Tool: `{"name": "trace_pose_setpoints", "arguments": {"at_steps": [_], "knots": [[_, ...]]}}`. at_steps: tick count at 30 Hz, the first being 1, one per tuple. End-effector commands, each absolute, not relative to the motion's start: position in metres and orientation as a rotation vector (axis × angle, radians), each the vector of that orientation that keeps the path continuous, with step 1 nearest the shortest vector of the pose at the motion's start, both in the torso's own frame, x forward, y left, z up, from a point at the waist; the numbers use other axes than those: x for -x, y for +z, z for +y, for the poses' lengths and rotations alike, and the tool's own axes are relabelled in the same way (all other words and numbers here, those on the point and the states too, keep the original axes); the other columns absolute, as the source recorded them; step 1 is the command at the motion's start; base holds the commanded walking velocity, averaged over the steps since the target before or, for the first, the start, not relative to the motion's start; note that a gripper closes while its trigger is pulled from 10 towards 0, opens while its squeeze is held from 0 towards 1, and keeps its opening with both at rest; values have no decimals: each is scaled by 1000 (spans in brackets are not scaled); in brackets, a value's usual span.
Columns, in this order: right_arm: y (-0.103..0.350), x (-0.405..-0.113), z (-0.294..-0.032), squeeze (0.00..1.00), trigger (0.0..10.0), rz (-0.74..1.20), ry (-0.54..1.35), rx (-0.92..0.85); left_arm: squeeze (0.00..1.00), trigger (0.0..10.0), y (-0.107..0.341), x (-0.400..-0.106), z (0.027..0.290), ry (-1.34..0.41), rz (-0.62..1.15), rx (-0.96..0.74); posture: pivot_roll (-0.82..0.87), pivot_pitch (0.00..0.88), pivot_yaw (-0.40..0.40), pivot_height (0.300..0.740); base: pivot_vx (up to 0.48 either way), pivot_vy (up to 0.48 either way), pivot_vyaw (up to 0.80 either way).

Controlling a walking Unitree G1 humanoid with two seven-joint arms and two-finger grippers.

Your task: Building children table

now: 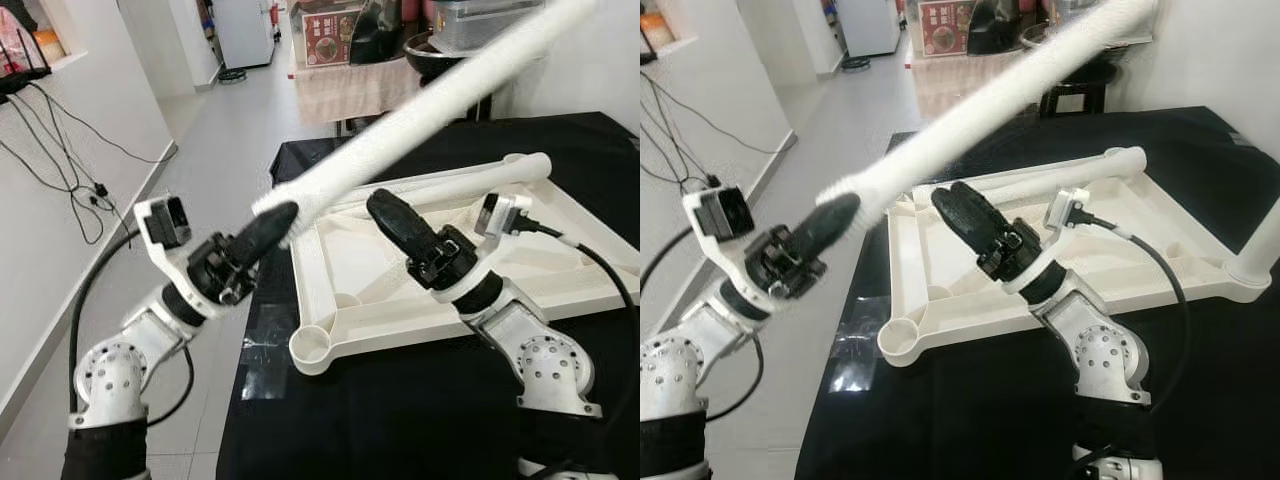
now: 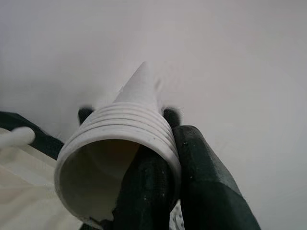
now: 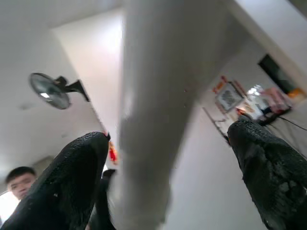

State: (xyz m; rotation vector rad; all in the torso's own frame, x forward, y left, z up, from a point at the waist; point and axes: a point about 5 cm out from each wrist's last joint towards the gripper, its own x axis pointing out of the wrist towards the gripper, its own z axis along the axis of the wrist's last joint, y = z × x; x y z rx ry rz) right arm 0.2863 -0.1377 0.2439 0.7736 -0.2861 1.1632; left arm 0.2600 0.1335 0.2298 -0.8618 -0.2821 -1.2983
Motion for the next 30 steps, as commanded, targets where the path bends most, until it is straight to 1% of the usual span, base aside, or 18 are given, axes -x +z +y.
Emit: {"name": "trace_pose_setpoints", "arguments": {"at_steps": [1, 5, 11, 13, 15, 18, 19, 22, 23, 30], "knots": [[253, -280, -128, 0, 10000, -310, 1256, -778, 0, 10000, 231, -257, 134, -1324, -305, 881, -121, 0, 84, 740, 0, 0, 0], [257, -279, -125, 0, 10000, -320, 1294, -789, 0, 10000, 229, -255, 132, -1320, -290, 909, -120, 0, 83, 740, 0, 0, 0], [265, -277, -109, 0, 10000, -320, 1347, -800, 0, 10000, 224, -249, 125, -1343, -248, 941, -115, 0, 79, 740, 0, 0, 0], [267, -281, -97, 0, 10000, -303, 1334, -796, 0, 10000, 221, -248, 121, -1349, -235, 957, -113, 0, 78, 740, 0, 0, 0], [268, -284, -90, 0, 10000, -288, 1322, -807, 0, 10000, 220, -247, 115, -1357, -220, 970, -109, 0, 76, 740, 0, 0, 0], [267, -283, -87, 0, 10000, -279, 1341, -804, 0, 10000, 217, -245, 109, -1366, -200, 980, -104, 0, 74, 740, 0, 0, 0], [267, -283, -86, 0, 9647, -276, 1351, -795, 0, 10000, 216, -244, 107, -1374, -190, 982, -104, 0, 74, 740, 0, 0, 0], [268, -282, -85, 0, 9647, -272, 1366, -788, 0, 10000, 214, -242, 105, -1380, -177, 988, -105, 0, 74, 740, 0, 0, 0], [268, -282, -85, 0, 0, -274, 1371, -788, 0, 10000, 214, -241, 104, -1382, -173, 992, -106, 0, 74, 740, 0, 0, 0], [270, -282, -87, 0, 0, -295, 1371, -794, 0, 10000, 212, -240, 102, -1387, -161, 1004, -107, 0, 77, 740, 0, 0, 0]]}}
